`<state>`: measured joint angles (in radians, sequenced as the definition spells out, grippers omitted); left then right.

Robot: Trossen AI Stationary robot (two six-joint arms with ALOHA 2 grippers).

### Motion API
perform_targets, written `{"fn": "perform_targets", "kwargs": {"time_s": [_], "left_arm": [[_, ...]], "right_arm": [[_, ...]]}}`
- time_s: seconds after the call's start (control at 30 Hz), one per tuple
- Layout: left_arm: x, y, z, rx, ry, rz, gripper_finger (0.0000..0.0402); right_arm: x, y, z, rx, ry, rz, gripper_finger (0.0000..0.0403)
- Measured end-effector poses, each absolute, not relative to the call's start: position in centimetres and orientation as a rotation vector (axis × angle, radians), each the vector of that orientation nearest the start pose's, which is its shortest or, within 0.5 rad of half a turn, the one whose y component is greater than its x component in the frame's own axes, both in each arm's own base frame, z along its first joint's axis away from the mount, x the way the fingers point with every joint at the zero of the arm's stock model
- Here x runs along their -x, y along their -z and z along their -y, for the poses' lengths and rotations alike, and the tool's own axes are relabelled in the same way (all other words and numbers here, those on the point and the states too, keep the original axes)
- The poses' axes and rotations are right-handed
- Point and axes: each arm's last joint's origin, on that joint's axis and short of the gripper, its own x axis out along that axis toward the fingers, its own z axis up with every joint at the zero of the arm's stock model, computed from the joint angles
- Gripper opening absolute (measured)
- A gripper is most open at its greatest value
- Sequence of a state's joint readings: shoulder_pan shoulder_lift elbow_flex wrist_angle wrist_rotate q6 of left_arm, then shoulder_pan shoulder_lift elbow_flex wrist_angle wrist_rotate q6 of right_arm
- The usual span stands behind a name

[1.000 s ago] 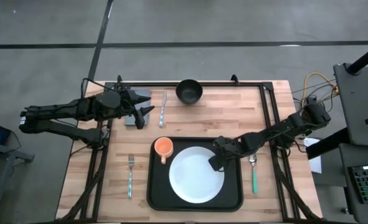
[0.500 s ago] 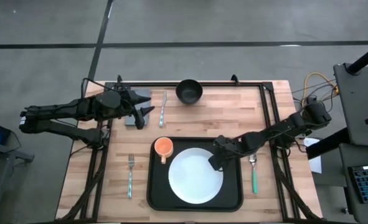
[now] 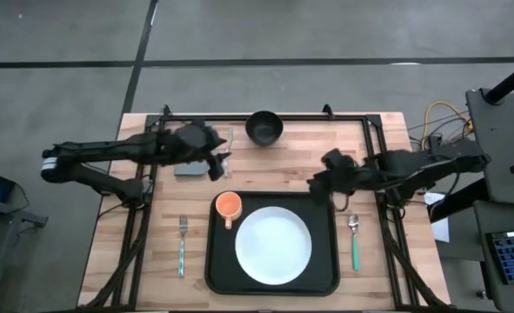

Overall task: Set up tray
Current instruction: Put the black bowl on top of the white plate

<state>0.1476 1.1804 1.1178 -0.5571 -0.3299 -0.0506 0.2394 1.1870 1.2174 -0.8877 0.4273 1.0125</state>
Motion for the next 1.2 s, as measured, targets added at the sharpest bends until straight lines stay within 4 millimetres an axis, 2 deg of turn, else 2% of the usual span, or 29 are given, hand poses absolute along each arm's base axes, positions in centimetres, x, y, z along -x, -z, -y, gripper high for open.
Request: {"fn": "perform_targets", "kwargs": {"time_s": [0.2,0.37,0.57,0.7,0.97,1.07,1.2], "left_arm": [[-28.2,-34.8,-8.1,-0.153,-0.504,-0.821,0.0183],[-30.8,-36.0,-10.8,-0.194,-0.371,-0.986,0.0183],[-33.3,-36.4,-14.4,-0.212,-0.236,-0.988,0.0183],[-34.1,-35.2,-16.4,-0.220,-0.151,-0.999,0.0183],[-35.6,-31.0,-18.9,-0.280,-0.054,-1.110,0.0183],[-36.3,-29.1,-19.4,-0.260,-0.034,-1.157,0.0183],[-37.2,-28.2,-19.5,-0.285,-0.022,-1.141,0.0183]], "right_arm": [[-21.1,-38.3,-3.9,-0.623,0.466,-0.545,0.0127],[-20.8,-39.6,-3.8,-0.564,0.422,-0.527,0.0119],[-20.5,-40.5,-3.8,-0.559,0.409,-0.509,0.0111],[-20.5,-40.8,-3.8,-0.577,0.399,-0.503,0.0106],[-20.6,-41.3,-3.8,-0.614,0.393,-0.467,0.0094],[-20.9,-41.7,-3.9,-0.632,0.375,-0.421,0.0090],[-21.0,-42.0,-3.9,-0.615,0.354,-0.407,0.0084]]}}
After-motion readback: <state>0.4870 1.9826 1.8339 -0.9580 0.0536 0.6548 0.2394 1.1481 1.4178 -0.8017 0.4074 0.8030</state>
